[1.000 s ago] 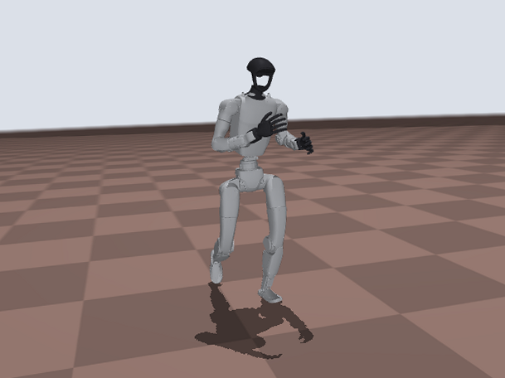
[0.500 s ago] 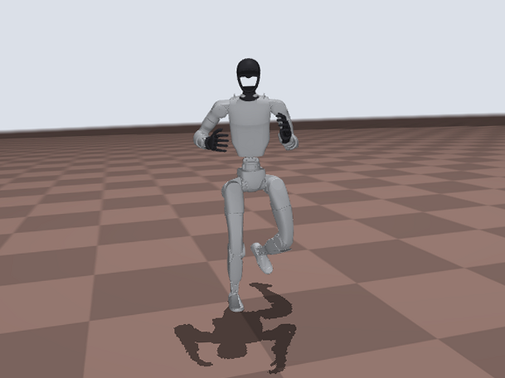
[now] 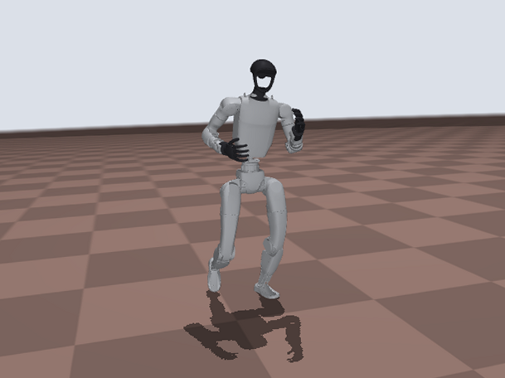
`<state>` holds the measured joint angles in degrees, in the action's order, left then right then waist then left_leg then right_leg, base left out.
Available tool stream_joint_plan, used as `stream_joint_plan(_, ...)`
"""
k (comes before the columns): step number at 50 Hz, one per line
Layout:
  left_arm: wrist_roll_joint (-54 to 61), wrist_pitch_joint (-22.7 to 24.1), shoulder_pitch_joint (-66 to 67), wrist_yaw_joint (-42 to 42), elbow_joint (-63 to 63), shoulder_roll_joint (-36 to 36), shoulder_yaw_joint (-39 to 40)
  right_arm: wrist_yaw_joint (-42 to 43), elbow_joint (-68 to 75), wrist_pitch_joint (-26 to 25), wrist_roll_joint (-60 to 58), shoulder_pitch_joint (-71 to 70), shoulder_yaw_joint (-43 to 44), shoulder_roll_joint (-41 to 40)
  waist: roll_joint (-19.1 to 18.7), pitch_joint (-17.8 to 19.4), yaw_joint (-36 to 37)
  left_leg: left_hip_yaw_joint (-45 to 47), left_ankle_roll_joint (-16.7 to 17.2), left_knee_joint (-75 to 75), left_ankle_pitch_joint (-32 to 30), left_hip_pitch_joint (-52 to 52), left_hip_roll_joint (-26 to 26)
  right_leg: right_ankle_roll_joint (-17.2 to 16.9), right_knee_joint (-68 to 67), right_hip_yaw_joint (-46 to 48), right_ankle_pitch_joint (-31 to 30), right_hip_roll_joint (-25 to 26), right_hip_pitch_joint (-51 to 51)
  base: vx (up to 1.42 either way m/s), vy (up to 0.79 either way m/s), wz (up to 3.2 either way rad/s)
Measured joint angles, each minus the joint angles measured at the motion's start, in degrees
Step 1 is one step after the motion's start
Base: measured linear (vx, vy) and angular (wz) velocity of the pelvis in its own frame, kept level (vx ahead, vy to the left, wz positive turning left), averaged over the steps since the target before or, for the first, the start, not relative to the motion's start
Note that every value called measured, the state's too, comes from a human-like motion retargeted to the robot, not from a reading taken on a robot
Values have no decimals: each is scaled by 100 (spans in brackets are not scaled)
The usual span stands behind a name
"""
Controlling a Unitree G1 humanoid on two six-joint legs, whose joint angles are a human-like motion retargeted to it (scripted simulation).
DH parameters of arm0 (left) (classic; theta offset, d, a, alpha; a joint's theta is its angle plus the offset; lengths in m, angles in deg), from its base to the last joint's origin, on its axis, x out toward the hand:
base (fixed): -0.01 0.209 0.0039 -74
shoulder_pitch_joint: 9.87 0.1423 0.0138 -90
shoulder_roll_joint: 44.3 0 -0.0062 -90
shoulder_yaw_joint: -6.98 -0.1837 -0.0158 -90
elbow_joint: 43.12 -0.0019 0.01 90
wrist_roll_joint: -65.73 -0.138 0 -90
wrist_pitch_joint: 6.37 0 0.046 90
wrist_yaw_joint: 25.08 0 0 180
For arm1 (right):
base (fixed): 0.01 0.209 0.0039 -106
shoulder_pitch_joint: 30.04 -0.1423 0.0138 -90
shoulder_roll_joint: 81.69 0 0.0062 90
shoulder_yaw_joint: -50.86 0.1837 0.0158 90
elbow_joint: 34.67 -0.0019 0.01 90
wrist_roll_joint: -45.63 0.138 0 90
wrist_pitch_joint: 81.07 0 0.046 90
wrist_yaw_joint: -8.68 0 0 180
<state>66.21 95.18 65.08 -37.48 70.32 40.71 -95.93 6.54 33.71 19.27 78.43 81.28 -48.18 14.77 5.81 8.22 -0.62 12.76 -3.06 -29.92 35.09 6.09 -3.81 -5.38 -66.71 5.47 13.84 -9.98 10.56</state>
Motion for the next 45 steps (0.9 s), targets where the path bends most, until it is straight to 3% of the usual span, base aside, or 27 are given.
stream_joint_plan(3,-338,-69,-1573,-87,177,-100,-232,-708,-193,-214,961,552,397,691,-333,-189,-932,-278,264,553,-362,-524,-158,171,803,278,295,124,499,87,-6,85)
stream_joint_plan(7,-465,-204,-3159,-428,193,-410,-639,-971,-64,-382,1331,849,969,1670,-691,-283,-1961,-573,503,1012,-884,-1109,-241,130,3333,630,285,165,657,89,-16,74)
stream_joint_plan(10,-149,-326,-4032,-506,-13,-583,-974,-777,274,-601,1142,901,1436,1982,-699,-225,-2370,-742,542,910,-1076,-1458,-136,2,5367,969,2,11,541,90,-26,57)
stream_joint_plan(12,40,-345,-4224,-392,-165,-584,-1025,-600,528,-677,919,750,1463,1911,-675,-105,-2316,-736,438,507,-1197,-1593,-177,92,5606,916,-233,54,499,89,-31,-14)
stream_joint_plan(15,-47,-361,-3610,-160,-328,-527,-777,-226,943,-513,382,19,838,1714,-700,175,-1942,-622,136,-1004,-1538,-1371,-422,471,4719,598,410,295,427,88,-28,-84)
stream_joint_plan(18,-187,-479,-1864,-68,-523,-310,-365,197,1000,-338,-379,-1180,-52,1440,-701,292,-1587,-538,-191,-2910,-1931,-575,-617,616,3922,450,980,418,385,87,-19,-79)
stream_joint_plan(23,1218,-281,1712,516,-327,-25,299,654,175,-96,-279,-2910,-589,191,-298,6,-596,-354,-642,-4028,-1176,843,-282,525,4140,175,1059,383,-117,86,-11,-64)
stream_joint_plan(26,1791,-77,3373,807,-53,-498,528,922,-323,221,214,-3521,-717,-582,143,-87,434,0,-735,-3123,-954,1228,62,412,4674,-37,619,241,-678,88,-1,-66)
stream_joint_plan(29,2140,16,4566,1194,163,-1219,995,939,-692,463,649,-3981,-951,-930,454,-86,1448,320,-611,-1258,-1071,1250,350,192,5019,-170,57,160,-1193,89,8,-40)
stream_joint_plan(31,2404,-14,5120,1480,205,-1539,1397,696,-874,476,979,-4182,-1123,-916,433,-78,1891,474,-439,298,-1281,1109,446,47,5115,-202,-286,280,-1536,89,16,13)
stream_joint_plan(33,2590,-59,5501,1740,138,-1625,1746,285,-1019,407,1298,-4244,-1302,-790,163,-87,2057,859,-215,1616,-1590,950,378,-60,5026,-176,-548,589,-1884,89,21,76)
stream_joint_plan(35,2565,-72,5707,1972,-44,-1470,1958,-184,-1120,319,1460,-4175,-1553,-616,-291,-101,1934,1602,-45,2199,-2061,836,189,-130,4545,-119,-766,1008,-2093,87,22,143)
stream_joint_plan(36,2448,-84,5652,2002,-161,-1312,1948,-430,-1128,230,1450,-4106,-1653,-483,-483,-75,1771,1849,-146,2072,-1915,787,130,-224,3944,-107,-868,1141,-1963,83,22,188)
stream_joint_plan(38,2110,-145,5278,1921,-416,-981,1785,-769,-1002,44,1277,-3955,-1810,-206,-675,46,1407,1812,-521,1477,-1153,776,137,-468,2455,-132,-1030,1209,-1453,77,19,211)
stream_joint_plan(40,1624,-249,4411,1525,-679,-752,1374,-619,-569,-34,675,-3698,-1875,54,-639,231,1080,1335,-770,611,-414,910,247,-522,884,-130,-931,977,-747,71,11,211)
stream_joint_plan(43,735,-335,2187,810,-886,-757,412,409,259,82,-1375,-2715,-1406,444,-626,390,818,717,-470,83,-120,826,538,82,-512,84,-268,249,167,67,10,246)
stream_joint_plan(45,159,-312,670,737,-782,-570,-84,698,506,109,-2046,-1705,-791,548,-780,384,557,59,-256,294,-180,516,765,449,-688,209,19,-61,586,65,9,320)
